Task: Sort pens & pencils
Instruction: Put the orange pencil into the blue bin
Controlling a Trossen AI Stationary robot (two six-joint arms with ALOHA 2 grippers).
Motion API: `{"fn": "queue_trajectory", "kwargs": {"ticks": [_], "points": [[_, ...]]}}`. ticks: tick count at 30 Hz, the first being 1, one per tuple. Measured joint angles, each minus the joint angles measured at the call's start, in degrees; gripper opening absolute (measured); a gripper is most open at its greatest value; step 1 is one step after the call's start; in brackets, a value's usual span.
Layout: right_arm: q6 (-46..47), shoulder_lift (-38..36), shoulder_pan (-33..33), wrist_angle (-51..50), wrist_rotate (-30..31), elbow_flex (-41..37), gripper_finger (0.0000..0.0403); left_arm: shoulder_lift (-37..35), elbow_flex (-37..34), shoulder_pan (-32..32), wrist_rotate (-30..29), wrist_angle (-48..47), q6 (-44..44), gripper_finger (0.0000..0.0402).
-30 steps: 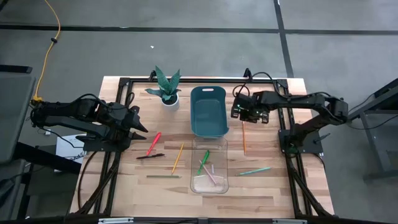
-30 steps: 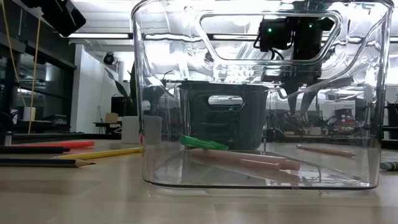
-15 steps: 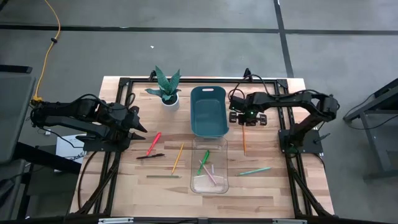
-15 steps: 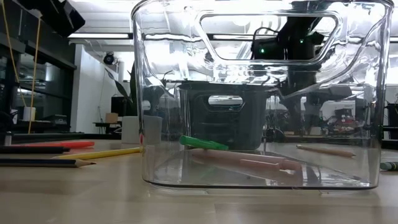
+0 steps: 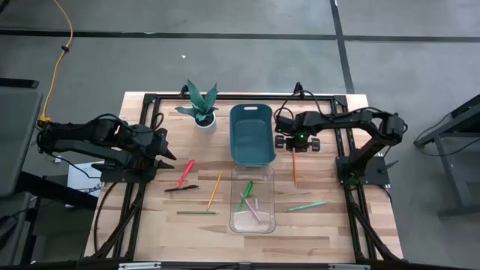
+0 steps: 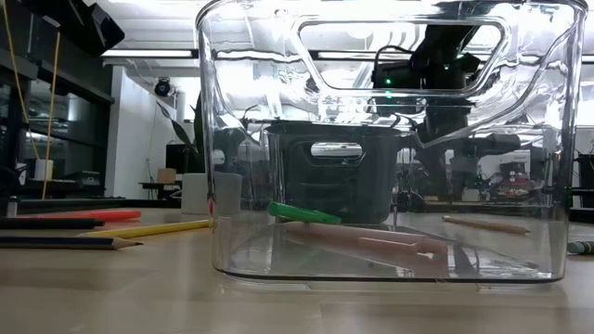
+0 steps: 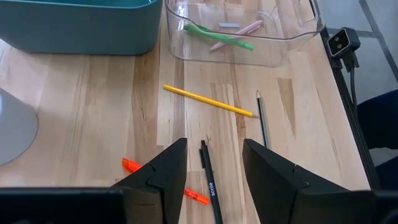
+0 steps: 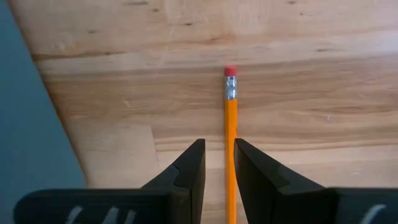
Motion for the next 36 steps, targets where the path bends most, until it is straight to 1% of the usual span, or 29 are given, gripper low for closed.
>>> {"fn": "queue_trajectory", "kwargs": {"ticks": [6, 20, 30, 36], "points": [[0.0, 0.3, -0.7, 0.6, 0.6, 0.0, 0.0073, 0.0, 0.0, 0.0, 0.4, 0.0, 0.0, 0.0145], [-2.2, 4.9, -1.1, 1.1, -1.6, 0.0, 0.0073, 0.0, 0.0, 0.0, 0.5, 0.0, 0.0, 0.0145], [-3.3, 5.3, -1.9, -0.4, -1.3, 0.0, 0.0073, 0.0, 0.0, 0.0, 0.5, 0.0, 0.0, 0.0145], [-3.5, 5.3, -2.3, 0.4, -1.3, 0.0, 0.0073, 0.0, 0.0, 0.0, 0.5, 0.0, 0.0, 0.0145]]}}
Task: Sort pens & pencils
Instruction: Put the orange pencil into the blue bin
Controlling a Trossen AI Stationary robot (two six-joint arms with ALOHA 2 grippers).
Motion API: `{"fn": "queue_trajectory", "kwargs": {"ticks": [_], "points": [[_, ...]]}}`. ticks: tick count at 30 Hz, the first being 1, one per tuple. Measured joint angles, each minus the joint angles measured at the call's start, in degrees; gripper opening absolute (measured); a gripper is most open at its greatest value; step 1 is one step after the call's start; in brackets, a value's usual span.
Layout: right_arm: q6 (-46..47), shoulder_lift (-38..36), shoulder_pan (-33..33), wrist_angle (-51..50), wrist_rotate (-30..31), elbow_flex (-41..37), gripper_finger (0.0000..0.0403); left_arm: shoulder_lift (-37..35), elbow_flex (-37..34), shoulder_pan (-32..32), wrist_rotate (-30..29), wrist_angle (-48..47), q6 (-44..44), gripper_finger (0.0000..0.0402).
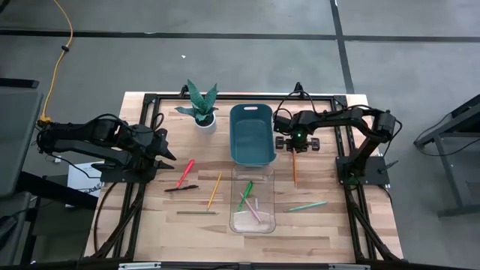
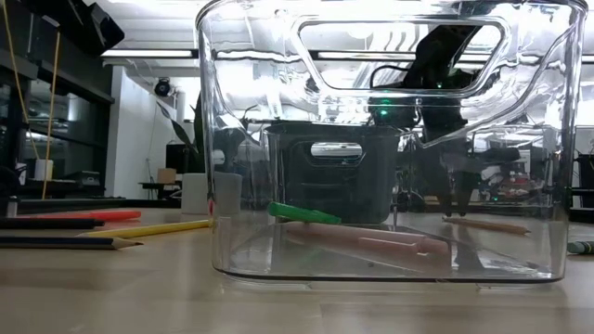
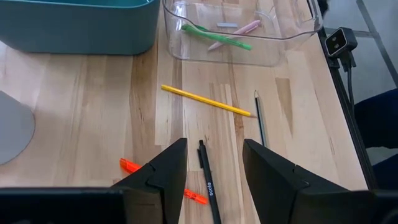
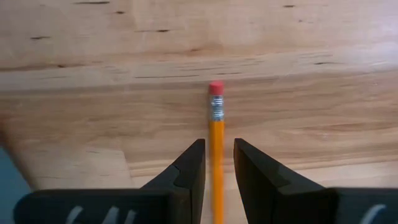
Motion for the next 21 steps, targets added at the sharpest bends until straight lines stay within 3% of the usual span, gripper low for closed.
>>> {"fn": "queue_trajectory", "kwargs": {"ticks": [21], "points": [[-0.5, 2.0, 0.4, 1.2, -0.5, 0.0, 0.0073, 0.0, 0.0, 0.0, 1.3, 0.0, 0.0, 0.0145]]}}
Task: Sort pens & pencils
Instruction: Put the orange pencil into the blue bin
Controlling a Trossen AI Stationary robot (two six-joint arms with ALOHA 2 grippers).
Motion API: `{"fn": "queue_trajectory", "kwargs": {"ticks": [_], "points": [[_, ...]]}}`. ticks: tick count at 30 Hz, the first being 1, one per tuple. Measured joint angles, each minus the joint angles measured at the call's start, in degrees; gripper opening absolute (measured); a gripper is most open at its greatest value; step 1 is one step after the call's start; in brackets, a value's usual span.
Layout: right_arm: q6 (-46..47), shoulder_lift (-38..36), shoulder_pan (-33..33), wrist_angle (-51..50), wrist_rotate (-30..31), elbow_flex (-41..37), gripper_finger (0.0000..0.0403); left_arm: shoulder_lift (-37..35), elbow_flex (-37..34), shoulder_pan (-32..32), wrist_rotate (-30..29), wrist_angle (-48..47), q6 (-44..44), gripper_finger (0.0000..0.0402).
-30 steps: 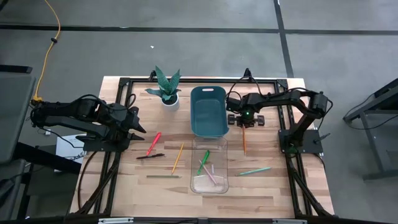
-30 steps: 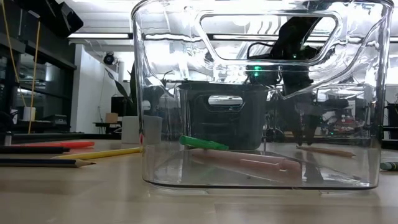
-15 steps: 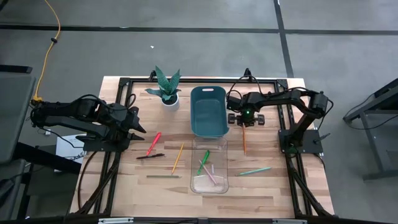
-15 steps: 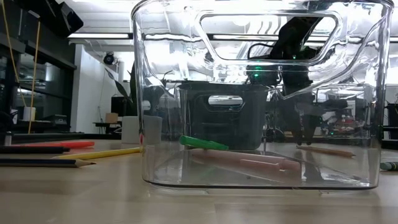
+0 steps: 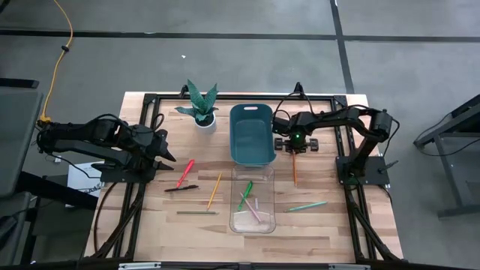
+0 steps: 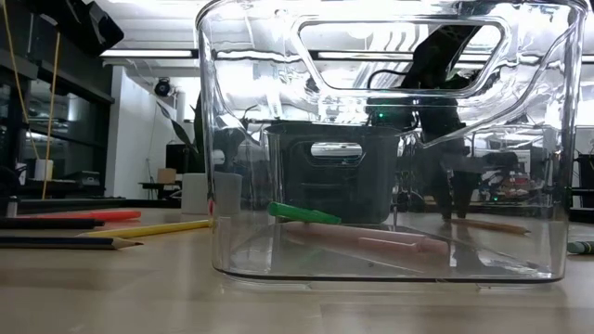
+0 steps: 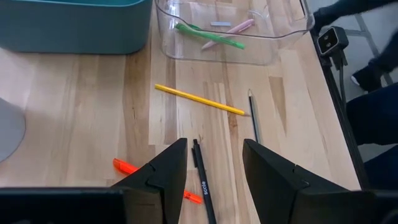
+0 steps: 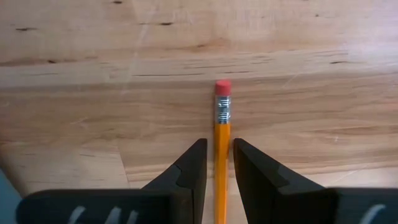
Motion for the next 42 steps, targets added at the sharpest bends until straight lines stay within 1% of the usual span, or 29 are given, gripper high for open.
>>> {"fn": "queue_trajectory", "kwargs": {"ticks": [42], "points": [[-0.7, 0.1, -0.4, -0.1, -1.3, 0.0, 0.0073, 0.0, 0.0, 0.0, 0.0, 0.0, 0.0, 0.0145]]}}
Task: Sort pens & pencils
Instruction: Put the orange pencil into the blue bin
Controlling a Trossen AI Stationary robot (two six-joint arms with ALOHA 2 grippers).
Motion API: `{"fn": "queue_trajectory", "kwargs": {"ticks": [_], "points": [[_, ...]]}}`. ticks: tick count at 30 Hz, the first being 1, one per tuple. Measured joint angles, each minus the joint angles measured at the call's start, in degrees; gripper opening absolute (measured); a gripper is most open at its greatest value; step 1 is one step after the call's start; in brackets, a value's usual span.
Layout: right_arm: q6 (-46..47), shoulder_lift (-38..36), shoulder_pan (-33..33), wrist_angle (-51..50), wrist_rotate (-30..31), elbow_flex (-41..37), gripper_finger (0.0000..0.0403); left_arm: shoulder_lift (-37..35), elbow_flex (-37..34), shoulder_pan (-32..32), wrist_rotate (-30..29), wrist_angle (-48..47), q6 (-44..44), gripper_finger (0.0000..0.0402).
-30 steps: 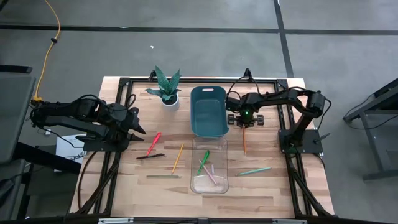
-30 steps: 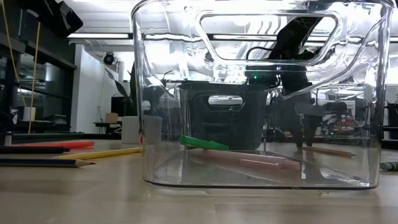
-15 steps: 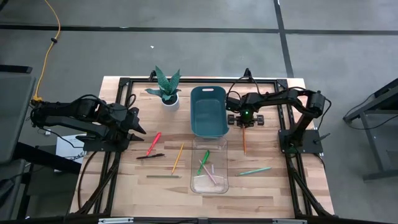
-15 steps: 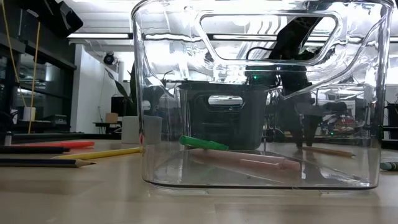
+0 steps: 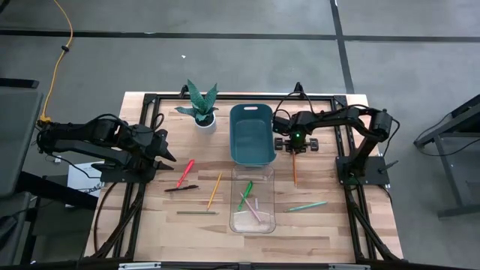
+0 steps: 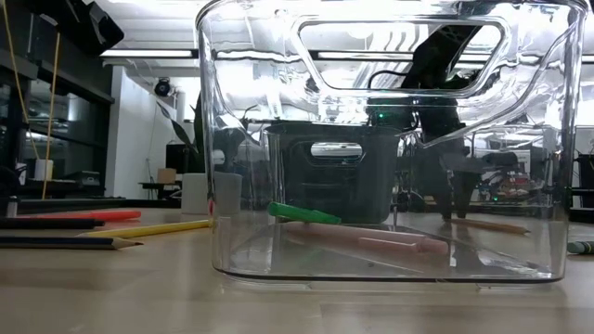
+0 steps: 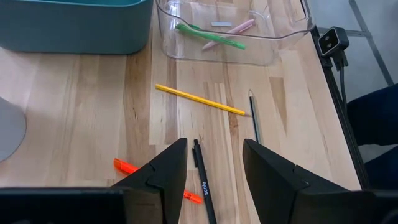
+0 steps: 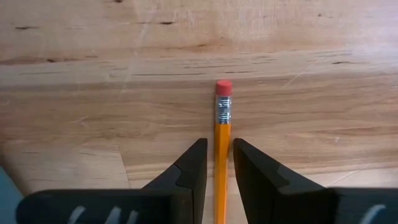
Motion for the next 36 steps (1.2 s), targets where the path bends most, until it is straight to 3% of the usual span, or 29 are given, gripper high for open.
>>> {"fn": "queue_trajectory", "kwargs": {"ticks": [10, 19, 36], "points": [[-0.3, 0.0, 0.0, 0.0, 0.0, 0.0, 0.0071, 0.0, 0.0, 0.0, 0.0, 0.0, 0.0, 0.0145], [-0.3, 0.0, 0.0, 0.5, 0.0, 0.0, 0.0007, 0.0, 0.0, 0.0, 0.0, 0.0, 0.0, 0.0145], [-1.0, 0.0, 0.0, 0.5, 0.2, 0.0, 0.0004, 0.0, 0.0, 0.0, 0.0, 0.0, 0.0, 0.0145]]}}
